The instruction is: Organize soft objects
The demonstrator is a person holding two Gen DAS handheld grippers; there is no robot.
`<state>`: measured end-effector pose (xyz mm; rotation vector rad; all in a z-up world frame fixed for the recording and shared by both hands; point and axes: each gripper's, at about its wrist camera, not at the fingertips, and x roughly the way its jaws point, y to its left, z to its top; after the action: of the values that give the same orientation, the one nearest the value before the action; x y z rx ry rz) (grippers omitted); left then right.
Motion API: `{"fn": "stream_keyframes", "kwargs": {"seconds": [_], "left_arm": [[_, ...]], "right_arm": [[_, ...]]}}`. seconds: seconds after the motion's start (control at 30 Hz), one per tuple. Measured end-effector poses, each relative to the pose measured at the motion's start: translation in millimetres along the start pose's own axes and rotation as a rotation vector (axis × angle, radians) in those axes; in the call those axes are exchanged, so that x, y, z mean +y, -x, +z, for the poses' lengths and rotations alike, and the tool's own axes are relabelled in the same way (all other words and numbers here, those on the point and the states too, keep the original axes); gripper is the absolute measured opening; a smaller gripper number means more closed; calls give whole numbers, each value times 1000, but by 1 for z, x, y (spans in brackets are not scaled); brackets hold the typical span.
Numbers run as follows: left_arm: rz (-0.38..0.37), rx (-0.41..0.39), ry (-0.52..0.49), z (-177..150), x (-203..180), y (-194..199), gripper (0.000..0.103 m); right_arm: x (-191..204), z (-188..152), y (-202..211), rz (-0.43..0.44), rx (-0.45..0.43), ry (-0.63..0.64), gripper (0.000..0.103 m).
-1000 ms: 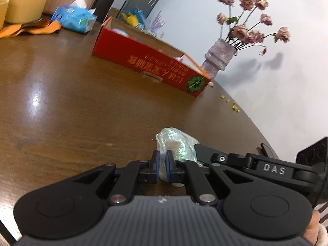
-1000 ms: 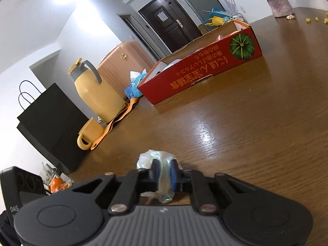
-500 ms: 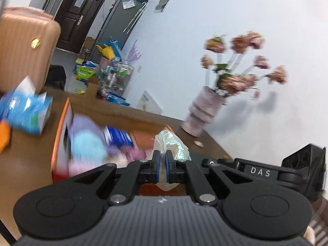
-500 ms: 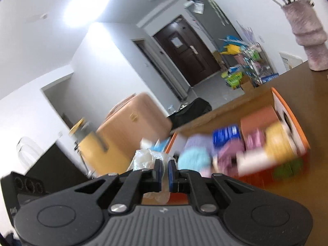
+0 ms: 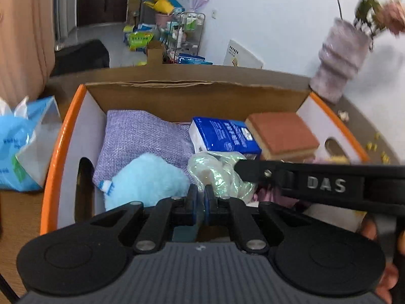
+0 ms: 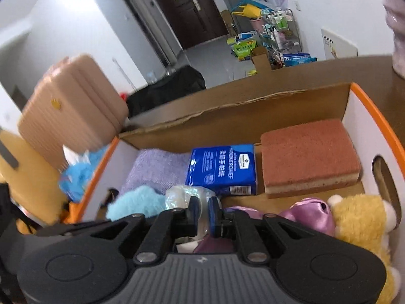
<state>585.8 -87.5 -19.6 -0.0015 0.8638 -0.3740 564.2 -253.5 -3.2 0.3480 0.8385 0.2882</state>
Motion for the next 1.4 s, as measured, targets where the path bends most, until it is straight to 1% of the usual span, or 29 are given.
{"fn": "stream_keyframes", "kwargs": {"seconds": [0.1,0.13,0.2,0.23,0.27,0.3,0.43,0.5,0.53,0.57,0.6,0.63,0.7,0.73,0.77,0.8,0.83,0.87,0.97,1.07,1.23,1.3,1.37,1.4], "left_arm": [[-1,13,49,3,5,0,9],[5,17,52,3,9,3,11],[23,14,34,4,7,16,18],[28,-2,14,4,6,26,29],[44,-32,-13,4,3,41,41],[56,-61,-31,4,0,56,43],[77,-123,-46,7,-6,110,43],[99,-169,-64,7,-10,142,50],[108,-195,-67,4,-11,157,58],[116,-223,-69,1,-12,174,69],[124,-248,-72,-2,-12,187,76],[132,-283,-72,-6,-13,201,87],[143,-372,-69,-18,-12,223,92],[156,-419,-69,-25,-12,232,99],[177,-468,-64,-32,-14,239,103],[197,-510,-59,-38,-15,244,103],[213,-543,-58,-44,-17,249,103],[219,-551,-57,-47,-17,252,103],[211,-535,-39,-55,-20,255,103],[215,-545,-45,-62,-23,260,103],[206,-581,-44,-76,-28,279,103],[209,-598,-47,-88,-31,286,103],[216,-616,-38,-108,-36,297,103],[217,-627,-26,-124,-39,302,103]], "right_arm": [[7,6,-3,-41,12,39,17],[8,9,-3,-50,12,37,24],[13,13,3,-64,20,40,34],[15,15,12,-72,15,46,36],[16,15,22,-79,4,57,37],[17,16,36,-80,-13,69,40],[26,22,100,-78,-107,111,67],[27,25,135,-91,-150,132,74],[27,24,151,-97,-167,145,78],[27,22,168,-106,-182,160,80],[24,19,183,-120,-201,177,83],[22,14,199,-134,-226,195,87],[17,-2,226,-168,-317,231,90],[15,-11,236,-195,-369,247,94],[11,-18,242,-218,-405,257,96],[8,-27,248,-241,-441,261,98],[6,-32,250,-255,-462,258,98],[2,-37,251,-264,-473,246,98],[-2,-46,257,-282,-475,201,98],[2,-55,264,-288,-504,211,98],[16,-72,275,-291,-547,254,99],[21,-86,282,-292,-574,270,99],[23,-106,288,-287,-597,285,99],[23,-119,291,-283,-603,292,99]]}}
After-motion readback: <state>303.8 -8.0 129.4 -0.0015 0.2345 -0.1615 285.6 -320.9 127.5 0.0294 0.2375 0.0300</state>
